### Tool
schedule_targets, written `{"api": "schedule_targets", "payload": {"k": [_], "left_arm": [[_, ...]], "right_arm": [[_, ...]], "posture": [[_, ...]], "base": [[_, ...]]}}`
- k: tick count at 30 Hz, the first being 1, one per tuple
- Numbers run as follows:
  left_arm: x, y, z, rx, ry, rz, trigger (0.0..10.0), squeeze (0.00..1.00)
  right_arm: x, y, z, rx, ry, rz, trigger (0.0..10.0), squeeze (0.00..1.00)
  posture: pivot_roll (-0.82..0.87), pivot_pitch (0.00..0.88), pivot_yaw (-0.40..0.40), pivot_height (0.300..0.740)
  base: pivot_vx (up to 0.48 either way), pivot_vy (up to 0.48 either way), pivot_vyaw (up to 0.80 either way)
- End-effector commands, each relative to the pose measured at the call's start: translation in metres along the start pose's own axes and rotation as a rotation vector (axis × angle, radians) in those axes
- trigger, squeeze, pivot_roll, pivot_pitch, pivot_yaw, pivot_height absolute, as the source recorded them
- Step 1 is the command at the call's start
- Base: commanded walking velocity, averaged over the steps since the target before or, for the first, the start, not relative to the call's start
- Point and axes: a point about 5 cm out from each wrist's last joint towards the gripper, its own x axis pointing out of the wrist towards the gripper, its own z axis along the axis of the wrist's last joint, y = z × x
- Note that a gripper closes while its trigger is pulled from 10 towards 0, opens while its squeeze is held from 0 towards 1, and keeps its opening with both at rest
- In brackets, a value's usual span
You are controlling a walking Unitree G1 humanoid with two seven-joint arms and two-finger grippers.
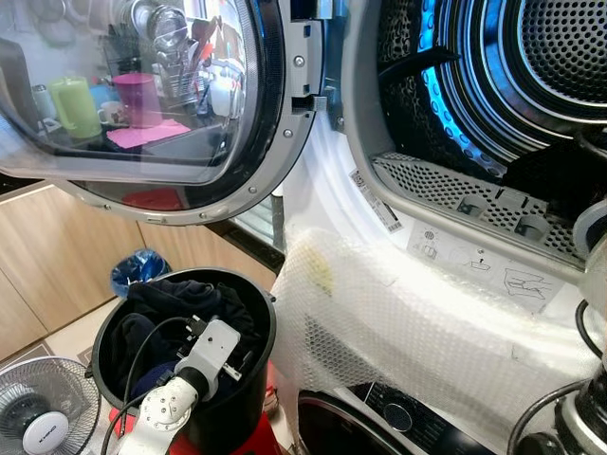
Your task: Clothes washing
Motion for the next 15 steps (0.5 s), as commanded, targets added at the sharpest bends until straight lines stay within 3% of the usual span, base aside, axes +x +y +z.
{"api": "schedule_targets", "payload": {"k": [1, 2, 4, 10, 15], "left_arm": [[0.000, -0.003, 0.000, 0.016, 0.010, -0.022, 10.0, 0.00], [0.000, -0.003, 0.000, 0.016, 0.010, -0.022, 10.0, 0.00], [0.000, -0.003, 0.000, 0.013, 0.010, -0.018, 10.0, 0.00], [0.001, -0.003, 0.000, 0.013, 0.012, -0.022, 10.0, 0.00], [0.002, -0.002, 0.001, 0.013, 0.010, -0.018, 10.0, 0.00]], "right_arm": [[0.000, 0.007, -0.018, -0.047, 0.105, 0.076, 10.0, 0.00], [-0.001, 0.007, -0.018, -0.057, 0.101, 0.090, 10.0, 0.00], [-0.009, 0.007, -0.011, -0.165, 0.053, 0.184, 10.0, 0.00], [-0.024, -0.007, 0.005, -0.321, -0.025, 0.243, 10.0, 0.00], [-0.036, -0.003, 0.026, -0.268, -0.134, 0.366, 10.0, 0.00]], "posture": [[0.08, 0.057, -0.013, 0.740], [0.08, 0.057, -0.013, 0.740], [0.08, 0.057, -0.013, 0.740], [0.08, 0.053, -0.016, 0.740], [0.09, 0.054, -0.016, 0.740]], "base": [[0.000, 0.000, 0.00], [0.000, 0.000, 0.00], [0.000, 0.000, 0.00], [0.000, 0.000, 0.00], [0.000, 0.000, 0.00]]}}
